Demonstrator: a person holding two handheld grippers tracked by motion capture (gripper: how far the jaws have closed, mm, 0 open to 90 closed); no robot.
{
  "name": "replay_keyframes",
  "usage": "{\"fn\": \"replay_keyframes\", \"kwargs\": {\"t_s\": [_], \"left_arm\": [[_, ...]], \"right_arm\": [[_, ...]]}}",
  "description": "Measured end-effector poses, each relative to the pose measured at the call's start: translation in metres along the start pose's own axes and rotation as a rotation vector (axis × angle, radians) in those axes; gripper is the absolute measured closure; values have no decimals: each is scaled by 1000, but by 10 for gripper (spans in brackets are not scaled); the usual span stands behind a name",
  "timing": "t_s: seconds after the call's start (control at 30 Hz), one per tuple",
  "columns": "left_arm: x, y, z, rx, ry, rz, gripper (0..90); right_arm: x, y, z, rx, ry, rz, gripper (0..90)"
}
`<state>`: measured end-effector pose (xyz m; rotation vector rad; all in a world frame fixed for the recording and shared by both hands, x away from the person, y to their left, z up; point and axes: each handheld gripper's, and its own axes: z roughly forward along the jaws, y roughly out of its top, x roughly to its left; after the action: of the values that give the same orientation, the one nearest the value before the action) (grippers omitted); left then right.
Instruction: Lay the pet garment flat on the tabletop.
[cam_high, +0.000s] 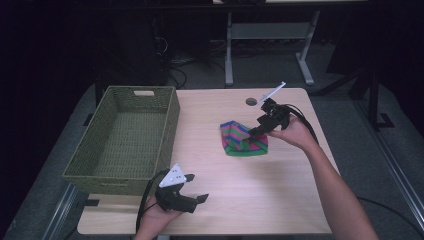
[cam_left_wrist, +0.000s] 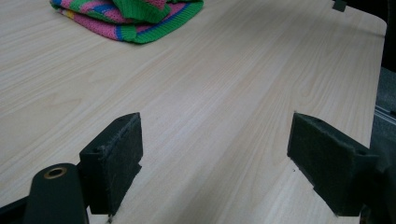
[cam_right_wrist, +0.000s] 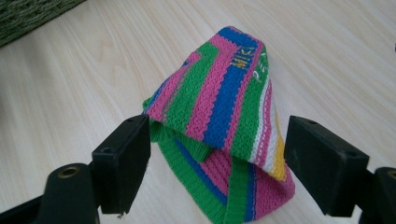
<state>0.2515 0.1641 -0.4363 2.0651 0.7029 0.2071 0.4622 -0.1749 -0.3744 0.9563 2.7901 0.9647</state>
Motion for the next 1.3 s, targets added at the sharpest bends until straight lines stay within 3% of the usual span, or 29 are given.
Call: {"fn": "replay_keyframes", "kwargs": {"t_s": [0.43, 0.47, 0.8, 1.3], "left_arm": [[0, 1, 2, 8, -2, 6, 177], [0, 1, 2, 9, -2, 7, 177], [0, 1, 1, 3, -6, 8, 177], [0, 2, 2, -1, -17, 10, 178]], "right_arm": [[-7, 2, 8, -10, 8, 17, 229], [-8, 4, 10, 11, 12, 21, 229], [-8, 15, 16, 7, 6, 10, 230], [-22, 11, 45, 69, 6, 71, 223]]}}
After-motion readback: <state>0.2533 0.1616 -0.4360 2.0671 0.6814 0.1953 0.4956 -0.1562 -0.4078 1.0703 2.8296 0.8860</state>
